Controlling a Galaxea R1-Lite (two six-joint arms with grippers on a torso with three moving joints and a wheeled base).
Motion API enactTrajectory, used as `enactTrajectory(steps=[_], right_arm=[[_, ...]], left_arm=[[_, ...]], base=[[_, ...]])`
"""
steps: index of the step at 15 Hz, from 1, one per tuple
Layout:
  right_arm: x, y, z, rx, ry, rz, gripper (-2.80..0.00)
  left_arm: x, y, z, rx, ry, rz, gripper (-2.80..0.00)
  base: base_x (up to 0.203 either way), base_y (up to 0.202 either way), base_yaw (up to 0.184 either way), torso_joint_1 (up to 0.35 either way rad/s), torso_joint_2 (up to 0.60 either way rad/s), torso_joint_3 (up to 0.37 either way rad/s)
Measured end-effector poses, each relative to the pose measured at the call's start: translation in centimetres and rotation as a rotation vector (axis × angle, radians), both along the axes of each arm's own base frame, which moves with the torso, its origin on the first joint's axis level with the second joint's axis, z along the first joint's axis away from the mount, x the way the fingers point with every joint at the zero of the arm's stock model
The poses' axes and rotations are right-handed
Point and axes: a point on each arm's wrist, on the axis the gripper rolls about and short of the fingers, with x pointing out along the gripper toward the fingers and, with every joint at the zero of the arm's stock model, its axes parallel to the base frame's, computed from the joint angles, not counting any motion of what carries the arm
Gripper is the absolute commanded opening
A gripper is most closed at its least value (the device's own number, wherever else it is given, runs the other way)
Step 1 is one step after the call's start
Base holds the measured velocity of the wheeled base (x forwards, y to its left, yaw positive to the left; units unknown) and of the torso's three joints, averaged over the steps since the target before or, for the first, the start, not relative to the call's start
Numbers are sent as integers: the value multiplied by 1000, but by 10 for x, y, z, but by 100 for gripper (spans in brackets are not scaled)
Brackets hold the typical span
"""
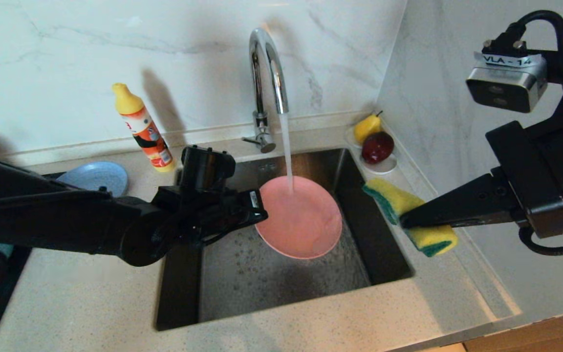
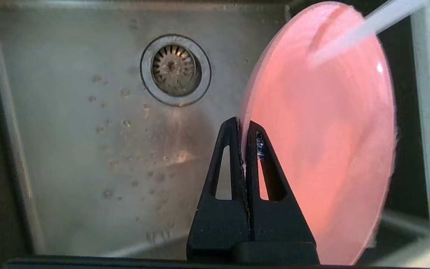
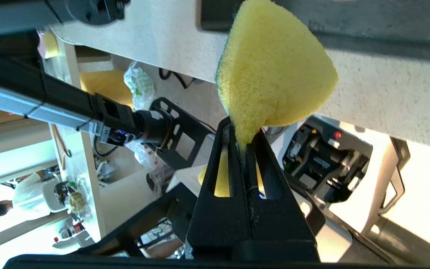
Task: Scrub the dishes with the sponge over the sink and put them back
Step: Rinse the plate
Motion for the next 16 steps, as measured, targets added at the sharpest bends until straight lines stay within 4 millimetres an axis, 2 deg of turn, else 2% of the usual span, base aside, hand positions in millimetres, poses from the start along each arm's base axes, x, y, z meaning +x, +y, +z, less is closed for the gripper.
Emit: enactTrajectory(steps=[7,11,16], right_arm=[[-1,-1,-6,-15,21,0,-280],[2,1,-10,-26,32,-1,-280],[20,11,-24,-45,52,-23,-280]], left_arm=[[9,-5,-4,14,-4,6,-280],[5,16,0,127,-38,58,-280],[-25,51,25,229,-107,68,-280]], base=[[0,0,0,0,0,0],[0,0,0,0,0,0],[0,0,0,0,0,0]])
